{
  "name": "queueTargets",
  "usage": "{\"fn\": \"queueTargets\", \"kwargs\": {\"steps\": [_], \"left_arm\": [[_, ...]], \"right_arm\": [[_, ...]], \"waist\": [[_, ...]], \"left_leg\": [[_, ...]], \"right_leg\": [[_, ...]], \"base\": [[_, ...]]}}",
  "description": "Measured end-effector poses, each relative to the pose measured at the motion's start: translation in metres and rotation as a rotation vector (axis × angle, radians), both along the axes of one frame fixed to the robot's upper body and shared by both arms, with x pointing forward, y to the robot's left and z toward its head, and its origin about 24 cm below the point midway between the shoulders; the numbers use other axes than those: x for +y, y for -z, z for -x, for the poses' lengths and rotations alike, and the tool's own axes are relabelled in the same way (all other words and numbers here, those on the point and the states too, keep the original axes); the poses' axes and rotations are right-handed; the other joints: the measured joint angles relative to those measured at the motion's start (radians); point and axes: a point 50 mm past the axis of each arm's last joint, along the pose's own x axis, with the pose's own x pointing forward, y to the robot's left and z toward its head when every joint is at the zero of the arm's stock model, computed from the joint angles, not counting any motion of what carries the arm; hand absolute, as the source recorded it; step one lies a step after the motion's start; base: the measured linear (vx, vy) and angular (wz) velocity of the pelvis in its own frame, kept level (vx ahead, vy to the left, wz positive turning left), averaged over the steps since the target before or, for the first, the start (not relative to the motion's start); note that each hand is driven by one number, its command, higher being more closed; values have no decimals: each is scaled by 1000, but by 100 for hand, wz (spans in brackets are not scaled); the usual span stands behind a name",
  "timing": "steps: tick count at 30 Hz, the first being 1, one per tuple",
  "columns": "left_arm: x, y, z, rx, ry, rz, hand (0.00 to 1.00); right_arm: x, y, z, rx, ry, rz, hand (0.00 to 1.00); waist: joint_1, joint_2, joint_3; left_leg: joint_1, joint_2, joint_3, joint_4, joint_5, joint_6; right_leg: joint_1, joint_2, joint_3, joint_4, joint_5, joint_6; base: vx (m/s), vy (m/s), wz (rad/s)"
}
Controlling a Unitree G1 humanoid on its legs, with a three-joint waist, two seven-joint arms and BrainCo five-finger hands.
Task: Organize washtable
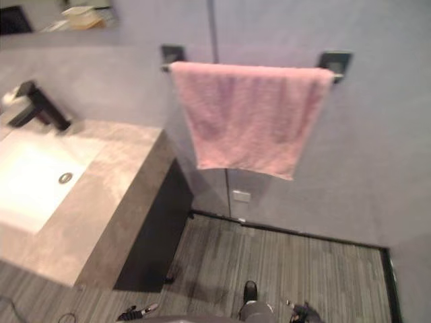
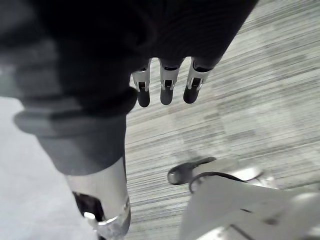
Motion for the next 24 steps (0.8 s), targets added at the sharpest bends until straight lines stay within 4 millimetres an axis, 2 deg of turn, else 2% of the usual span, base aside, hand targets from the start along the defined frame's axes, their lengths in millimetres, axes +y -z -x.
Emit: {"fn": "queueTargets", "kwargs": {"steps": [2, 4, 7, 8, 9, 10, 11, 12, 13, 14, 15, 16, 17, 18, 19, 20, 21, 22, 23, 24], "left_arm": [[-4, 0, -1, -1, 9, 9, 0], [-10, 0, -10, -25, 14, 20, 0], [-9, -1, -9, -32, 12, 16, 0], [-6, -1, -7, -25, 11, 8, 0], [-6, -1, -7, -24, 11, 6, 0], [-6, 0, -3, -15, 8, 7, 0], [-9, 1, 0, -6, 5, 12, 0], [-12, 2, 6, 9, -15, 25, 0], [-11, 2, 6, 8, -19, 21, 0], [-4, 1, 4, 4, -39, 6, 0], [2, 0, 3, 3, -63, -11, 0], [2, 0, 6, 14, -77, -11, 0], [-6, 2, 6, 17, -120, 14, 0], [-14, 2, 3, 2, -119, 28, 0], [-11, 0, 1, -11, -122, 17, 0], [-3, -3, -7, -35, -122, -6, 0], [1, -4, -14, -49, -115, -13, 0], [4, -6, -18, -56, -111, -21, 0], [0, -7, -27, -71, -91, -13, 0], [-3, -8, -33, -87, -68, -11, 0]], "right_arm": [[9, 2, -3, -20, 40, -30, 0], [7, 1, -6, -30, 40, -23, 0], [7, -2, -18, -56, 17, -18, 0], [11, -3, -28, -72, -31, -18, 0], [11, -4, -32, -81, -49, -14, 0], [11, -5, -33, -85, -82, -4, 0], [10, -5, -32, -83, -107, 6, 0], [9, -6, -29, -82, -108, 10, 0], [9, -6, -28, -83, -117, 14, 0], [12, -5, -23, -85, -137, 15, 0], [18, -4, -19, -85, -151, 3, 0], [18, -5, -22, -96, -153, 5, 0], [16, -8, -28, -128, -159, 22, 0], [15, -11, -38, -160, -160, 32, 0], [22, -9, -39, -156, -163, 12, 0], [37, -7, -40, -160, -171, -26, 0], [49, -5, -45, -166, -169, -58, 0], [52, -6, -51, -169, -173, -67, 0], [38, -7, -52, -146, -177, -31, 0], [30, -7, -48, -130, -177, -11, 0]], "waist": [[-5, -16, 0], [-1, -22, 5], [1, -26, 11], [6, -43, 30], [9, -47, 41], [18, -37, 59], [18, -23, 65], [15, 19, 70], [11, 18, 70], [2, -5, 67], [2, -47, 55], [9, -46, 54], [33, -17, 35], [77, -5, 14], [77, -27, 13], [81, -67, -6], [103, -87, -25], [107, -99, -30], [102, -73, -20], [103, -65, -19]], "left_leg": [[4, 8, 19, -32, -31, 43], [-4, 3, 18, -38, -54, 56], [-4, -9, 23, -35, -104, 72], [-6, -30, 25, -14, -110, 82], [-7, -34, 26, 1, -116, 87], [-25, -21, 20, 51, -145, 96], [-44, 4, 11, 87, -162, 106], [-79, 37, -28, 125, -159, 97], [-100, 41, -54, 142, -158, 96], [-152, 35, -135, 193, -153, 89], [-192, 7, -182, 243, -153, 86], [-214, 7, -184, 258, -148, 78], [-280, 3, -167, 239, -138, 78], [-292, -4, -159, 173, -59, 114], [-296, -19, -159, 161, -41, 108], [-329, -41, -199, 155, -22, 98], [-382, -35, -212, 143, 2, 77], [-405, -27, -213, 117, 28, 65], [-394, 0, -245, 48, 92, 56], [-391, 9, -259, 31, 104, 47]], "right_leg": [[2, -4, -30, -6, 22, -1], [3, -6, -42, -16, 40, 9], [5, -4, -13, -49, 77, 25], [5, -19, 24, -41, 92, 40], [2, -24, 42, -24, 95, 49], [-29, -31, 96, 66, 78, 88], [-56, -20, 178, 135, 89, 107], [-128, 5, 319, 355, 13, 145], [-158, 12, 370, 477, -36, 153], [-192, 16, 451, 712, -109, 155], [-204, 12, 486, 758, -125, 160], [-204, 14, 483, 746, -120, 165], [-149, 16, 508, 601, -118, 173], [-113, 25, 582, 530, -163, 181], [-96, 14, 595, 540, -201, 183], [-35, -22, 569, 409, -249, 154], [4, -35, 544, 218, -227, 130], [11, -39, 537, 125, -205, 126], [24, -11, 505, 81, -158, 111], [31, -2, 490, 73, -148, 106]], "base": [[-102, 164, 32], [-153, 144, 28], [-190, 149, -5], [-184, 123, -14], [-223, 130, -8], [-131, 70, 11], [-136, 81, 48], [-107, 45, 77], [-76, 17, 153], [19, -28, 179], [85, -30, 162], [46, -2, 90], [-97, 61, 12], [-134, 57, 9], [-80, -8, 34], [-51, -126, 47], [-82, -184, 29], [-224, -211, 7], [-215, -170, 24], [-226, -117, 44]]}}
